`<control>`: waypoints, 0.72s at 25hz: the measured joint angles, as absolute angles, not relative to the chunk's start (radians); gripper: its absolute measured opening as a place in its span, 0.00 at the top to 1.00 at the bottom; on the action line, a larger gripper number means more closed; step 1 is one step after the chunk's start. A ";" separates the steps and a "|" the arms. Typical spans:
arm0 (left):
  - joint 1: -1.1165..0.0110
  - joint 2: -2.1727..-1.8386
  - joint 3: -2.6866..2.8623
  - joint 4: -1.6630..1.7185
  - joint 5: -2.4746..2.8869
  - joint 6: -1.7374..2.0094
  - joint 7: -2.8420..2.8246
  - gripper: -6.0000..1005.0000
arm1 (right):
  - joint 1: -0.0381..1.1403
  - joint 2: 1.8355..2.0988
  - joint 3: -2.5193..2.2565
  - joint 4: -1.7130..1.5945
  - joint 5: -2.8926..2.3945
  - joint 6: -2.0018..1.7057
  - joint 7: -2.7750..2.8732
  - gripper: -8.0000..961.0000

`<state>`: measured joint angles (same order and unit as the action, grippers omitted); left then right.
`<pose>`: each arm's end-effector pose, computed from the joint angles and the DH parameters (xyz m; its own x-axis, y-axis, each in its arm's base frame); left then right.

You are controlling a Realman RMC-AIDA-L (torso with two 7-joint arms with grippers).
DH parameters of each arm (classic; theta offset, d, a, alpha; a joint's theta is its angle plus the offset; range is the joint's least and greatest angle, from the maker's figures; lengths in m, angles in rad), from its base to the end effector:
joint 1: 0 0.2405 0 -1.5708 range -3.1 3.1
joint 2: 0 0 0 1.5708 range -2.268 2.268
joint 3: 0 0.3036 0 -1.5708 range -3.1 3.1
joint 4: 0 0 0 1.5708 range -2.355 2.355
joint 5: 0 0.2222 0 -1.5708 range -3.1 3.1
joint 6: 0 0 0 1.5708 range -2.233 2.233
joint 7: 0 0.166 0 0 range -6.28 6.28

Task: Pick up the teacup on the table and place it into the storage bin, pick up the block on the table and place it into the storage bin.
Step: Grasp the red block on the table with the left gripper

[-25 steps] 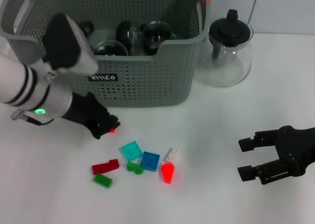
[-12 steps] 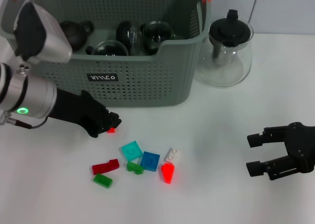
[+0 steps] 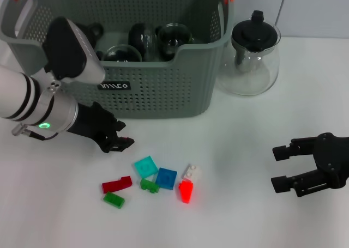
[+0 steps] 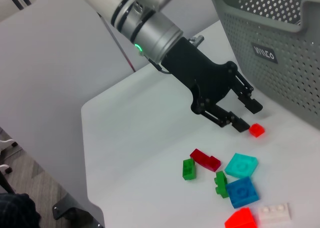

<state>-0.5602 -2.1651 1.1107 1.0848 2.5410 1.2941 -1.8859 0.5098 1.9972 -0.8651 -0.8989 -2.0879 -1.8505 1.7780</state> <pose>-0.2765 0.4058 -0.0673 0.9112 0.3933 -0.1228 0.3220 -0.8657 -0.3832 0.2834 0.3390 0.0004 0.8206 -0.5188 -0.2396 -0.5065 -0.8545 0.1157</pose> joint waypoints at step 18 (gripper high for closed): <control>-0.643 -2.163 1.152 1.000 2.659 1.248 -1.801 0.48 | 0.507 2.010 -0.873 -0.897 -2.090 -1.841 1.787 0.02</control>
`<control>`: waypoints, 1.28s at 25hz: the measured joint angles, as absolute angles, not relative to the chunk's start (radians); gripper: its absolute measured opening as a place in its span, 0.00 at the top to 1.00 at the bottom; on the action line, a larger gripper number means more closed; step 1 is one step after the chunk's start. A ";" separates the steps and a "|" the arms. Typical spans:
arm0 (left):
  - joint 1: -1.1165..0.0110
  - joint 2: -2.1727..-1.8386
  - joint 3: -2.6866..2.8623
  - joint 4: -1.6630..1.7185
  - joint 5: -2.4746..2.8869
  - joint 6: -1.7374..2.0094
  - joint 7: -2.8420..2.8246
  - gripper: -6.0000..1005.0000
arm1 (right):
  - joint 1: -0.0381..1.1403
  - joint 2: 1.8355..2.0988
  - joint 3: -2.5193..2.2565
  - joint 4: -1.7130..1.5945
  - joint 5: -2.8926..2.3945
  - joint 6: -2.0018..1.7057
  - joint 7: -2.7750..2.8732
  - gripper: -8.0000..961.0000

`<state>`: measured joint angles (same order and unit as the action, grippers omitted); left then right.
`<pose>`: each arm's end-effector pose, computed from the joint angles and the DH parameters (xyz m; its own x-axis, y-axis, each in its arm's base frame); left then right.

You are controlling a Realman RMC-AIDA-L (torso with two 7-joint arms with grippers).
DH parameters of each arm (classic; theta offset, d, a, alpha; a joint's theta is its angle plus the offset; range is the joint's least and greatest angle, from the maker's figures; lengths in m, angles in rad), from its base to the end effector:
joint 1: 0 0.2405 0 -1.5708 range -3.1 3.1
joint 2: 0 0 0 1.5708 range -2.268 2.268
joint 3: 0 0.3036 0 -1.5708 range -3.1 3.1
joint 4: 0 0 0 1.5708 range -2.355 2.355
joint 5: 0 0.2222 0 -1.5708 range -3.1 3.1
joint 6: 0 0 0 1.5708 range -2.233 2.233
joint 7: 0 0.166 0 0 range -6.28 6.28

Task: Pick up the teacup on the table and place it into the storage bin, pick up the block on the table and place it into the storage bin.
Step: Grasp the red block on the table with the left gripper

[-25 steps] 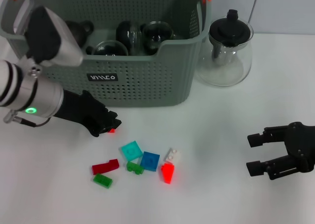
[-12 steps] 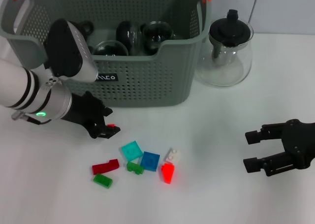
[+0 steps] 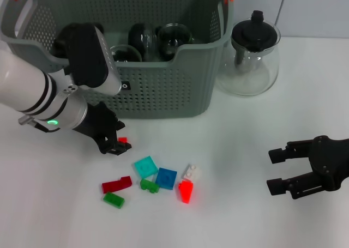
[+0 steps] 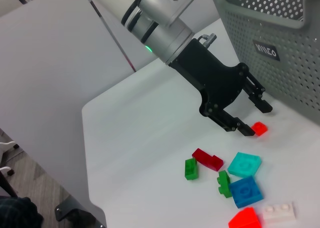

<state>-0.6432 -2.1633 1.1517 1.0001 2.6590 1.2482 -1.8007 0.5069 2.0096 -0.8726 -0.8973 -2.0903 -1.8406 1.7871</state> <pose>-0.2732 0.4200 -0.0802 0.9199 0.2578 -0.2955 0.1450 -0.9237 -0.3546 0.2825 0.3374 -0.0062 0.8133 -0.5309 -0.2382 -0.5169 -0.8471 0.1234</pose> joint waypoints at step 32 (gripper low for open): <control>-0.684 -2.166 1.167 0.929 2.701 1.220 -1.825 0.59 | 0.505 2.020 -0.867 -0.896 -2.119 -1.841 1.775 0.02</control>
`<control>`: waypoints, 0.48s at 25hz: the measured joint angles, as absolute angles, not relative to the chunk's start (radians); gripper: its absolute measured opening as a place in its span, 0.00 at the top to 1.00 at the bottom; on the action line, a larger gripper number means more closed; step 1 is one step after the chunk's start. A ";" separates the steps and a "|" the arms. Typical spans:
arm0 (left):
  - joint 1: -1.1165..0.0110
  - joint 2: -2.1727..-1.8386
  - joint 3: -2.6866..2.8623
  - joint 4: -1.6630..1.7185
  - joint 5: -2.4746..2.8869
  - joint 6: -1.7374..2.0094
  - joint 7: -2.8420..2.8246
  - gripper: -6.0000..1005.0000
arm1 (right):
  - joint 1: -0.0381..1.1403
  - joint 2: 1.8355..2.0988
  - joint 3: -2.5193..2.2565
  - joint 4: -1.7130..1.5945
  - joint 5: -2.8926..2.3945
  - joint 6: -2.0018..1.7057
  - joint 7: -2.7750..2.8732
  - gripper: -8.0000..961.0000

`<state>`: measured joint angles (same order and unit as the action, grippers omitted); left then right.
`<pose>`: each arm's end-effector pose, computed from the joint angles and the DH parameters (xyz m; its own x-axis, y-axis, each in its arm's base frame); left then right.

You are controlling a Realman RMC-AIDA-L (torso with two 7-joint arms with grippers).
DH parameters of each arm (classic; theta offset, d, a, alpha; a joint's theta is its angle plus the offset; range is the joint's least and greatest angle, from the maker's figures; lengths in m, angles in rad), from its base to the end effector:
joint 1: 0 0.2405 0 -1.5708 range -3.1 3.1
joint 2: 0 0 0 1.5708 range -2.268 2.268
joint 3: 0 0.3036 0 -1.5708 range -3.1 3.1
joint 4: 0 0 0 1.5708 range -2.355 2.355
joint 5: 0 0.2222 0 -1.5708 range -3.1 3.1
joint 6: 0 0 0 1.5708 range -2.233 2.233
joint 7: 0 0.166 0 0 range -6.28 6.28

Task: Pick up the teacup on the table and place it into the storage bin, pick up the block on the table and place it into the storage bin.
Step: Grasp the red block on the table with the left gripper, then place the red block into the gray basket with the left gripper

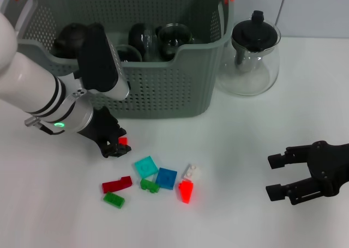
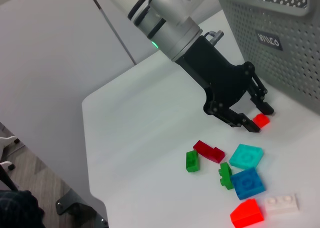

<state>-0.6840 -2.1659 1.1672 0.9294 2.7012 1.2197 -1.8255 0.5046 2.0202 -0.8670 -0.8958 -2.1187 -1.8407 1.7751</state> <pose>-0.2743 0.4228 -0.0920 0.9031 0.2620 -0.3402 0.1424 -0.9302 -0.3383 0.2854 0.3342 -0.0111 0.8166 -0.5327 -0.2220 -0.5181 -0.8462 0.1247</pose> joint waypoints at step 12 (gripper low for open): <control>-0.693 -2.166 1.165 0.924 2.702 1.225 -1.831 0.80 | 0.502 2.020 -0.867 -0.896 -2.118 -1.841 1.773 0.02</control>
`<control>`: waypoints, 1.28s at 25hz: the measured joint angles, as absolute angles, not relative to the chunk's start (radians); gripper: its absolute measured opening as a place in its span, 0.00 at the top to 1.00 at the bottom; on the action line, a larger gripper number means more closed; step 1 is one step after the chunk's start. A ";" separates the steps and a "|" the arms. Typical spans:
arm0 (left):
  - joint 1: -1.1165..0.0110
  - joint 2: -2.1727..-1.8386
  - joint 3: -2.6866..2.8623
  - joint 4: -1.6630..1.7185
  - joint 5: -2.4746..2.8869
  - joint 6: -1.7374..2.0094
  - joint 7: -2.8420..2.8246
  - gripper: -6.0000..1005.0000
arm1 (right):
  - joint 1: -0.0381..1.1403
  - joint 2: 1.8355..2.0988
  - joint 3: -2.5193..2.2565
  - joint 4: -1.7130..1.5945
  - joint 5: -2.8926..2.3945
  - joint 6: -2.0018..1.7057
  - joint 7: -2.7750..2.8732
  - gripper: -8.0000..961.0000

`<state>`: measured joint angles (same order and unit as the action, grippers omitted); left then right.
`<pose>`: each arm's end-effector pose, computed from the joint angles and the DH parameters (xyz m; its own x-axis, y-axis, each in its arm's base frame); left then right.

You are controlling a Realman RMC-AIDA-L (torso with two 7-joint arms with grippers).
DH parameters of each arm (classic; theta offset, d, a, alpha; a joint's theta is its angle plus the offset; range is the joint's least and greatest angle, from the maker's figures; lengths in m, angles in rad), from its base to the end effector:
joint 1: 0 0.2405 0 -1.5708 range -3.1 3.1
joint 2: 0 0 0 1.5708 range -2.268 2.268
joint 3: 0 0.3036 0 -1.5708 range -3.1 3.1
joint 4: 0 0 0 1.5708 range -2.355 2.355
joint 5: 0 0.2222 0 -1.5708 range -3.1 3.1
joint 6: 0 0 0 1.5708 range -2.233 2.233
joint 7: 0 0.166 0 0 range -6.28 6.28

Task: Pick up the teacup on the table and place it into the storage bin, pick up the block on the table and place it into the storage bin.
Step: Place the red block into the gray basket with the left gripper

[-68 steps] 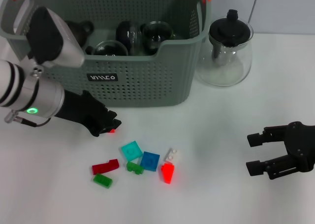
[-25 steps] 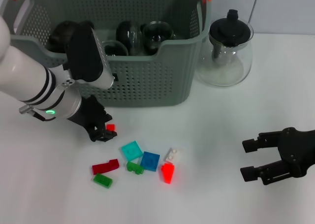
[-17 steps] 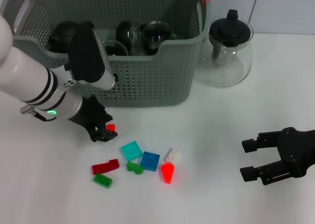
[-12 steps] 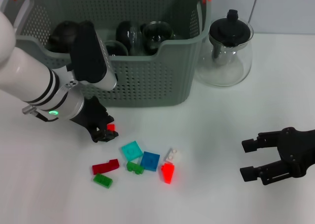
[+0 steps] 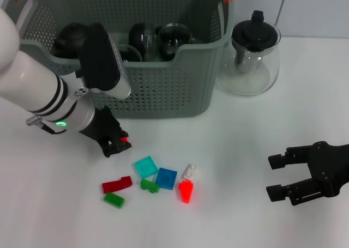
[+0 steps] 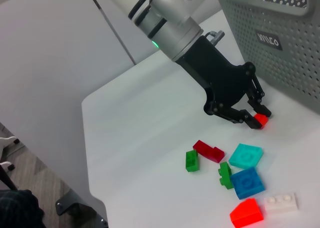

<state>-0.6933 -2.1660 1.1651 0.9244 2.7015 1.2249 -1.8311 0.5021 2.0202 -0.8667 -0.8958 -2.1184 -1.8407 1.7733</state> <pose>-0.2717 0.4238 -0.0928 0.9032 0.2630 -0.3393 0.1458 -0.9313 -0.3338 0.2862 0.3335 -0.0111 0.8161 -0.5332 -0.2228 -0.5187 -0.8459 0.1242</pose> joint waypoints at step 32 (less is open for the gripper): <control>-0.879 -2.052 0.878 0.998 2.297 1.213 -2.216 0.76 | 0.488 2.013 -0.854 -0.862 -2.137 -1.812 1.725 0.02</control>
